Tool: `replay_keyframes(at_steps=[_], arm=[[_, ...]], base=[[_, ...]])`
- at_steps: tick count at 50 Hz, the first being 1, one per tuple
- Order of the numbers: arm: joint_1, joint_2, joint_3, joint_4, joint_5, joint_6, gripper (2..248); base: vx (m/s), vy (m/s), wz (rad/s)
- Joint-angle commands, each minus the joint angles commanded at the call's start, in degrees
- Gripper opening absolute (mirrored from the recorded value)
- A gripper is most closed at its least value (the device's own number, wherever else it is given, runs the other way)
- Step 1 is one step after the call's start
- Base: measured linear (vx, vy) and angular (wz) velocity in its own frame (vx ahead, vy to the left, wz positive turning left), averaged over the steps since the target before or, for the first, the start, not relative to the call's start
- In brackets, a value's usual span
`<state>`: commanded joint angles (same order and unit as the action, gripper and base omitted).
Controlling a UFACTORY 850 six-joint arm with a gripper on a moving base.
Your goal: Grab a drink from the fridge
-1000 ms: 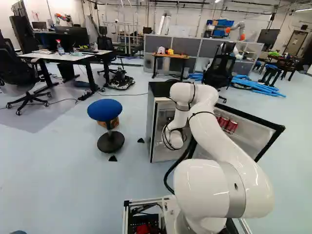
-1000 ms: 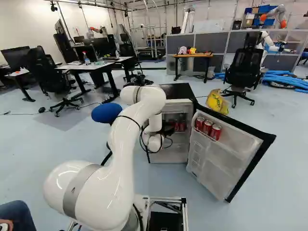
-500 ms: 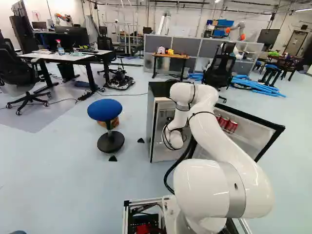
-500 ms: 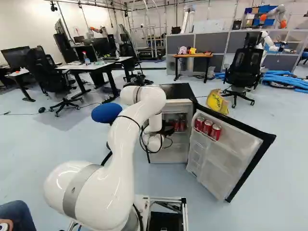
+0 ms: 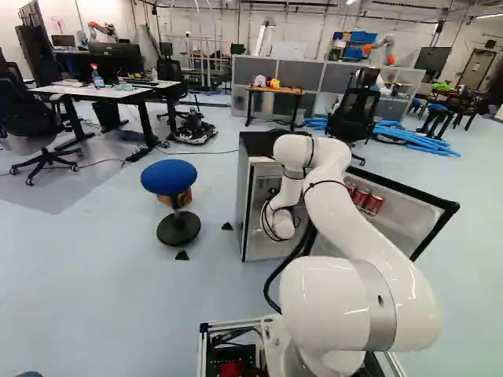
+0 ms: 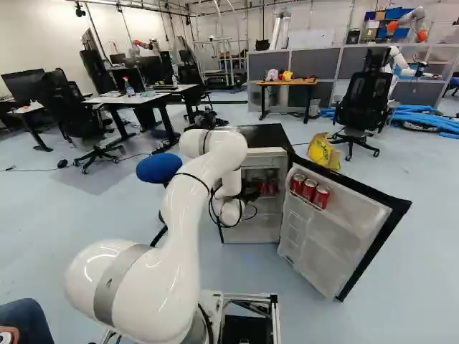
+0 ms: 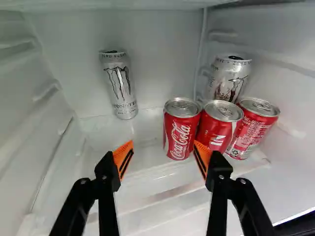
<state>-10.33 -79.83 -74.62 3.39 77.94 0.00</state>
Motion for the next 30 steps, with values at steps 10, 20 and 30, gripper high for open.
replay_keyframes(at_steps=[10, 20, 30], arm=[[0.03, -0.22, -0.43, 0.0, 0.48, 0.0, 178], [0.06, -0.44, -0.85, 0.0, 0.98, 0.0, 178], [0.09, -0.66, -1.28, 0.0, 1.06, 0.0, 178]], base=[[0.0, 0.0, 0.0], [0.0, 0.0, 0.0], [0.0, 0.0, 0.0]])
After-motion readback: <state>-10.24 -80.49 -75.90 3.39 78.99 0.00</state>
